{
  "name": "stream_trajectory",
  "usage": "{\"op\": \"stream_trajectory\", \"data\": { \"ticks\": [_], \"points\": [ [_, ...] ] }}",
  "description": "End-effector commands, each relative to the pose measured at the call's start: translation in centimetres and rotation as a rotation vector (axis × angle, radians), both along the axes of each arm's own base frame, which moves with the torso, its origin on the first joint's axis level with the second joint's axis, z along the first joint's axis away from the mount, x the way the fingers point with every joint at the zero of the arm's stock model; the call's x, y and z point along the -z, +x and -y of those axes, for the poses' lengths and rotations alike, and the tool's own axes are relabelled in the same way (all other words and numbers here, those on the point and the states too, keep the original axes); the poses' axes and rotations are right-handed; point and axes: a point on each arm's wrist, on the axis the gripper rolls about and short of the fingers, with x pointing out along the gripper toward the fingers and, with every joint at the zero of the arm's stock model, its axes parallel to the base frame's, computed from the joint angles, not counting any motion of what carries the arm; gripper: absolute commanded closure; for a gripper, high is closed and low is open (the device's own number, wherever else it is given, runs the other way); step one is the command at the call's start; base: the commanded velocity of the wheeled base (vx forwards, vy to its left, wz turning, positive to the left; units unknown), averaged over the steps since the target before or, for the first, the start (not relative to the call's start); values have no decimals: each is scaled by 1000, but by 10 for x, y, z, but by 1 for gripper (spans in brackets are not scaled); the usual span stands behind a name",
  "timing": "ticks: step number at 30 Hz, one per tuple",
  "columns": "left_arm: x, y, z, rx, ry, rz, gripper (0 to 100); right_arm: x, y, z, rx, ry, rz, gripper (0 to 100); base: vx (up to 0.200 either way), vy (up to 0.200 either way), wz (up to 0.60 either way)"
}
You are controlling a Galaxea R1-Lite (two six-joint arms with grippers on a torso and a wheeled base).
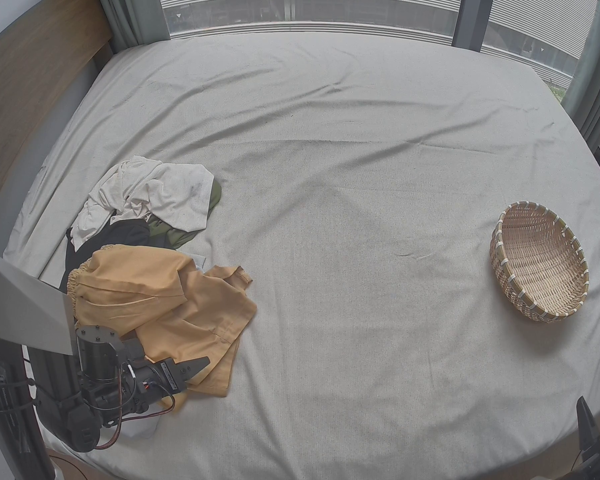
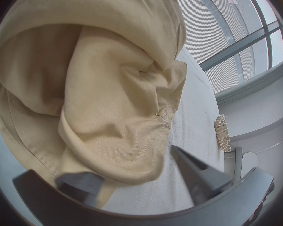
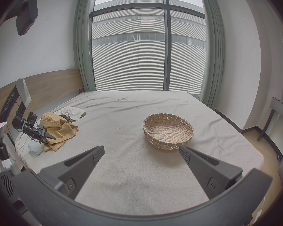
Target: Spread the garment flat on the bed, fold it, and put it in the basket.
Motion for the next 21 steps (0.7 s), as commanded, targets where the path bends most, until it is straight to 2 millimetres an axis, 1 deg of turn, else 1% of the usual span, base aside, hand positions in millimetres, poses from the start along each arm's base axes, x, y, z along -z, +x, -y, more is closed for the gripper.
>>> {"op": "stream_trajectory", "data": {
  "ticks": [1, 8, 11, 12, 13, 15, 21],
  "points": [
    [-2, -2, 6, 14, -22, -3, 100, 5, 0, 0, -1, 0, 0, 0, 0, 0, 0],
    [-4, -7, 26, 67, -43, -2, 100, 5, 0, 0, -2, 0, 0, 0, 0, 0, 0],
    [-7, -4, 36, 74, -39, 33, 100, 5, 0, 0, -2, 0, 0, 0, 0, 0, 0],
    [-7, -3, 37, 74, -39, 36, 100, 5, 0, 0, -1, 0, 0, 0, 0, 0, 0],
    [-9, -1, 43, 82, -40, 53, 100, 5, 0, 0, -1, 0, 0, 0, 0, 0, 0],
    [-9, -1, 49, 97, -41, 64, 100, 5, 0, 0, -1, 0, 0, 0, 0, 0, 0],
    [-11, -5, 64, 141, -50, 78, 100, 5, 0, 0, -1, 0, 0, 0, 0, 0, 0]
  ]
}}
